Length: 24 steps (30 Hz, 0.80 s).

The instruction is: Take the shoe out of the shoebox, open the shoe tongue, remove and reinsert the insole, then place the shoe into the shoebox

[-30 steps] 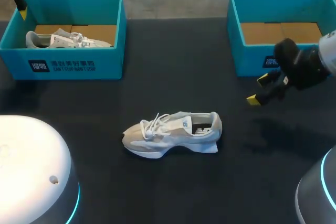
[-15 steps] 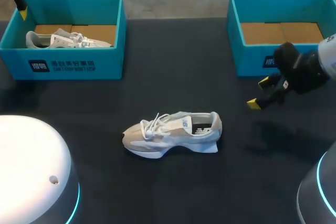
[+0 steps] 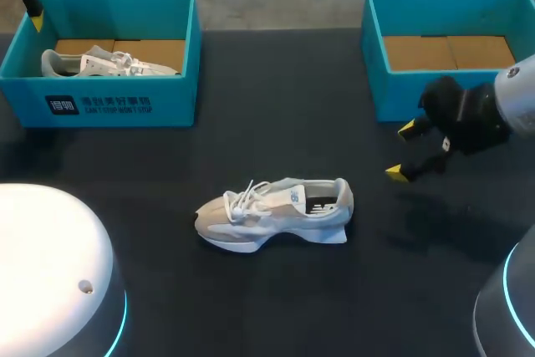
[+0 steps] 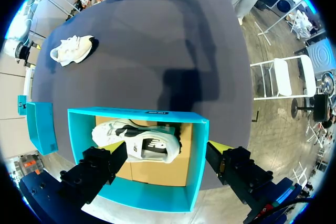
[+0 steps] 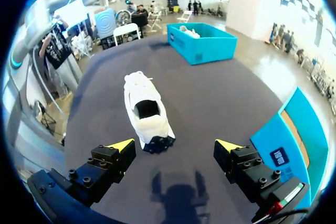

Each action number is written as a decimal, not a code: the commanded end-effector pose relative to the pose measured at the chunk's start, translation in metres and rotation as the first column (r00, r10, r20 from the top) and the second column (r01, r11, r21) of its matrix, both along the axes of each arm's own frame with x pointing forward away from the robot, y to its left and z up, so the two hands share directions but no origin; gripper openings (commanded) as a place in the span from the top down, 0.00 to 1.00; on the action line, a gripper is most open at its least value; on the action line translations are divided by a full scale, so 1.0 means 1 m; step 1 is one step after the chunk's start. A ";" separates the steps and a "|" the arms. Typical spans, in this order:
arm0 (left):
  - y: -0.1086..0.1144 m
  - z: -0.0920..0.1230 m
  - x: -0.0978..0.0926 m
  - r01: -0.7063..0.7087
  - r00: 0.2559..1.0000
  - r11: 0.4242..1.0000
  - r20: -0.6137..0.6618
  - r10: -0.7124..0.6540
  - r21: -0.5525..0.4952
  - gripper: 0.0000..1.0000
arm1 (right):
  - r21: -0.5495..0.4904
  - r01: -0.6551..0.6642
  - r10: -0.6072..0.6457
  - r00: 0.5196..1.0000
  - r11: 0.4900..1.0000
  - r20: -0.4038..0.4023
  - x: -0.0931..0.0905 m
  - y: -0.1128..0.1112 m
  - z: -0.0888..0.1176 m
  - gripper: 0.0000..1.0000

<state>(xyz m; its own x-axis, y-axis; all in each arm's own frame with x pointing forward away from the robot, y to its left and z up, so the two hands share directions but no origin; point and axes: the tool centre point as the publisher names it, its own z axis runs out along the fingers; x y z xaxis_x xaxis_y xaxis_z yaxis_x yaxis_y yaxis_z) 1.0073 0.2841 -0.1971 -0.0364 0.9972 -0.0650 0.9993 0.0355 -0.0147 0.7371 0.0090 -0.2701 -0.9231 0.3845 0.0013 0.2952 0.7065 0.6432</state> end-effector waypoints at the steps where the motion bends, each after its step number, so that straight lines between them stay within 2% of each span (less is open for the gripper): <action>1: 0.000 0.001 -0.001 0.000 1.000 1.000 0.000 0.000 0.004 0.00 | 0.021 -0.014 0.013 0.999 1.000 0.031 -0.007 -0.004 -0.009 0.00; 10: 0.000 0.001 -0.001 0.000 1.000 1.000 0.000 0.000 0.004 0.00 | 0.049 -0.062 0.058 0.995 0.997 0.084 0.001 -0.007 -0.020 0.00; 12: 0.000 0.001 -0.001 0.000 1.000 1.000 0.000 0.000 0.004 0.00 | 0.046 -0.068 0.065 0.995 0.997 0.072 0.003 -0.009 -0.027 0.00; 16: 0.000 0.001 -0.001 0.000 1.000 1.000 0.000 0.000 0.004 0.00 | 0.106 -0.133 0.123 0.988 0.986 0.092 0.007 -0.018 -0.041 0.00; 20: 0.000 0.001 -0.001 0.000 1.000 1.000 0.000 0.000 0.004 0.00 | 0.132 -0.172 0.164 0.984 0.976 0.073 0.012 -0.026 -0.052 0.00; 24: 0.000 0.001 -0.001 0.000 1.000 1.000 0.000 0.000 0.004 0.00 | 0.165 -0.233 0.217 0.970 0.958 0.108 0.015 -0.031 -0.056 0.00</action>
